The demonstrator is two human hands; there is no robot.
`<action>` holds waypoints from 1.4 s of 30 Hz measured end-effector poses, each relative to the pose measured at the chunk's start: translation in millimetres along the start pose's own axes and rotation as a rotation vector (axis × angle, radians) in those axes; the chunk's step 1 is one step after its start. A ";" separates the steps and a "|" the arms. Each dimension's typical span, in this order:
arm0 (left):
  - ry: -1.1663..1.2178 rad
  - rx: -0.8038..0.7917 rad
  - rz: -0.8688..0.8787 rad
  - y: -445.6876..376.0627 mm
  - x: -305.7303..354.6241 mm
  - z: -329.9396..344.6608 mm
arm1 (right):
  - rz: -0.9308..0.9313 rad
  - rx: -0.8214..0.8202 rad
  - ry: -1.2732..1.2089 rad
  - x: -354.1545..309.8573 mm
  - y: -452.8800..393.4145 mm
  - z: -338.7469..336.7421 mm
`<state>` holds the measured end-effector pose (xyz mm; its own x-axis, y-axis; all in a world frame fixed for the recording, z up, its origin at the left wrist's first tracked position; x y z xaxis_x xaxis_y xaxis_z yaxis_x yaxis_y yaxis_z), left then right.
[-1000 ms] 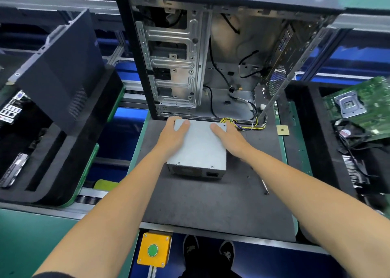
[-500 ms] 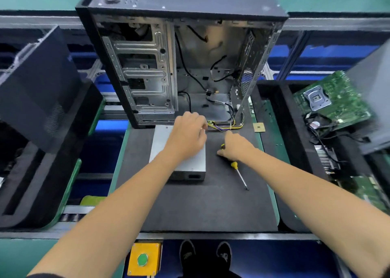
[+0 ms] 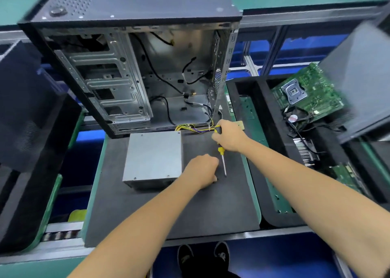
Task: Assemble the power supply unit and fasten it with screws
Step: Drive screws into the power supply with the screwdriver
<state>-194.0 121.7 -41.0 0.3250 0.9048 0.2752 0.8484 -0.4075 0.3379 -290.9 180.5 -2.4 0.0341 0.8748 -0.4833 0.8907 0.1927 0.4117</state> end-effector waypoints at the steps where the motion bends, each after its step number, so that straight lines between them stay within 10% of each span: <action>1: 0.028 0.009 -0.009 -2.6 2.4 2.9 | -0.004 -0.004 -0.037 2.5 -0.2 -1.5; 21: 0.127 0.065 -0.008 0.5 8.4 -3.3 | -0.085 -0.010 -0.090 -16.5 -0.3 -5.7; 32: 0.688 0.674 -0.257 72.8 -97.8 -100.8 | -0.314 0.166 -0.428 -119.3 34.0 -60.8; 42: 0.755 0.871 -0.381 143.7 -180.6 -99.4 | -0.530 0.130 -0.534 -211.4 50.9 -26.3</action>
<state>-172.3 -112.5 47.4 -0.0855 0.5307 0.8432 0.9276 0.3512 -0.1270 -264.7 17.1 141.1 -0.2278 0.3396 -0.9126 0.8940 0.4444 -0.0577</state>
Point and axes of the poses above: each hand's wrist, its own y-axis away from the middle knuckle, its own z-axis out of the palm, x = y × z, the point moved 7 cm from there along -y, towards the middle knuckle, and after that the axes turned 14 degrees about z, right-handed, at the moved point
